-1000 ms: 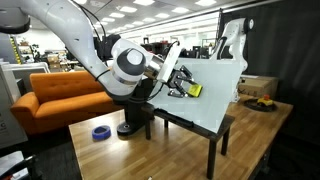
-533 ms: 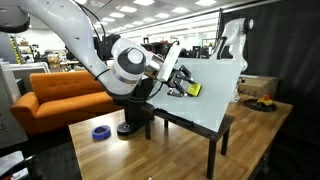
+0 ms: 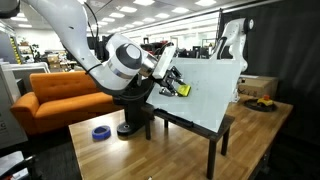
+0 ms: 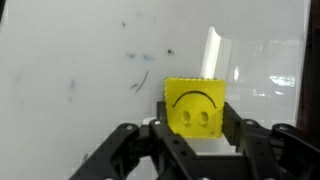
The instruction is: Use the yellow eraser to clean the whiteboard
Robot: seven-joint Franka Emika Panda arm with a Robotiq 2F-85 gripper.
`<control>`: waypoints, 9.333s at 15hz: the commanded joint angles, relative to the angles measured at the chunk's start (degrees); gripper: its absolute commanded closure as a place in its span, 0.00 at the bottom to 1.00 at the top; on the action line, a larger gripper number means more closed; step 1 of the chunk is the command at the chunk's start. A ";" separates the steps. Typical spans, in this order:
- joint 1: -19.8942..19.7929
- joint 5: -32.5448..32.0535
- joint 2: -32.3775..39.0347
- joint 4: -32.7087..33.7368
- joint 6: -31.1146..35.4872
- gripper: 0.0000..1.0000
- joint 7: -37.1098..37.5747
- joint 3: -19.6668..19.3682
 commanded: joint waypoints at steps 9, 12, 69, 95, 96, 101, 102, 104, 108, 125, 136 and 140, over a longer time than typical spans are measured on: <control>-11.61 -9.75 -14.81 -5.32 -0.14 0.71 -13.49 11.64; -14.69 -9.56 -16.62 -5.85 -0.17 0.71 -17.61 15.00; -42.95 -11.11 -19.25 -1.97 -0.07 0.71 -45.06 48.86; -44.11 -1.40 -16.97 3.72 -0.03 0.71 -51.48 49.39; -43.87 -1.16 -16.96 3.44 -0.02 0.71 -51.86 49.37; -42.98 -0.69 -16.88 2.14 0.00 0.71 -53.55 49.56; -42.79 -0.67 -17.03 1.66 0.00 0.71 -53.87 49.48; -42.42 -0.63 -17.11 0.86 0.01 0.71 -54.40 49.37; -41.79 -0.62 -17.14 -0.47 0.06 0.71 -55.25 49.44; -41.03 0.32 -17.41 -1.44 0.05 0.71 -58.58 50.26; -42.81 4.96 -18.18 3.34 0.05 0.71 -58.50 50.37; -43.77 2.35 -17.67 5.75 0.02 0.71 -55.07 49.10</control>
